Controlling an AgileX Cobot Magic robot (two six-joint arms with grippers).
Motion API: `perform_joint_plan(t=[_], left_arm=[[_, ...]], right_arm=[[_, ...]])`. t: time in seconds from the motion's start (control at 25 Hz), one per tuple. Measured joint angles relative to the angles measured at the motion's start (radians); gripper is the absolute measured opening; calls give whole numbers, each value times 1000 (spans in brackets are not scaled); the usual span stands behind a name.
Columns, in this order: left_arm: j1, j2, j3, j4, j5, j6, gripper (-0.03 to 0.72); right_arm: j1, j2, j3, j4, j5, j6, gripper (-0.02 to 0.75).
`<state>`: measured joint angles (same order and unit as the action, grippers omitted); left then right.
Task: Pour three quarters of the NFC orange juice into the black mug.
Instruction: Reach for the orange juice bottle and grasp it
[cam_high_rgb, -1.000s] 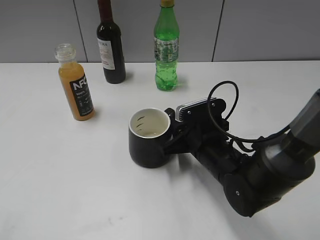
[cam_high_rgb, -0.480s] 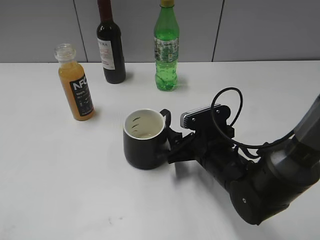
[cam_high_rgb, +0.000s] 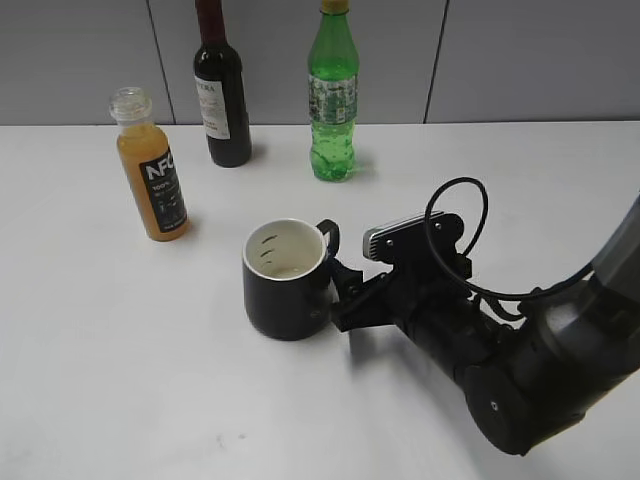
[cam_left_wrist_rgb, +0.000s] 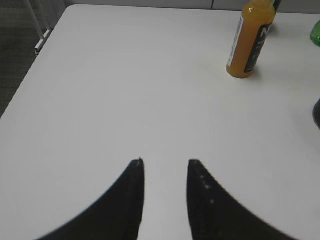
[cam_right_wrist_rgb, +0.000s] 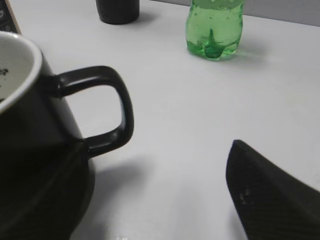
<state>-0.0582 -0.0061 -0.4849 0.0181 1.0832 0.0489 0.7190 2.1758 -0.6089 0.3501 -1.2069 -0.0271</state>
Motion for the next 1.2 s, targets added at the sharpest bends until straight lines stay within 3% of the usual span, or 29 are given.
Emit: perform_joint_plan(t=[0.2, 0.48, 0.6, 0.68, 0.76, 0.88, 0.96, 1.2], left_arm=[[0, 0, 0, 0, 0, 0, 236], [0, 0, 0, 0, 0, 0, 236], [0, 0, 0, 0, 0, 0, 236], [0, 0, 0, 0, 0, 0, 236], [0, 0, 0, 0, 0, 0, 236], [0, 0, 0, 0, 0, 0, 236], [0, 0, 0, 0, 0, 0, 236], [0, 0, 0, 0, 0, 0, 236]], right_arm=[[0, -72, 104, -6, 0, 0, 659], [0, -390, 299, 0, 14, -19, 660], [0, -580, 276, 77, 266, -142, 660], [0, -705, 225, 218, 510, -302, 660], [0, -802, 168, 456, 722, -558, 660], [0, -893, 133, 830, 894, -894, 660], [0, -932, 132, 987, 931, -1055, 660], [0, -982, 132, 1094, 916, -1227, 660]])
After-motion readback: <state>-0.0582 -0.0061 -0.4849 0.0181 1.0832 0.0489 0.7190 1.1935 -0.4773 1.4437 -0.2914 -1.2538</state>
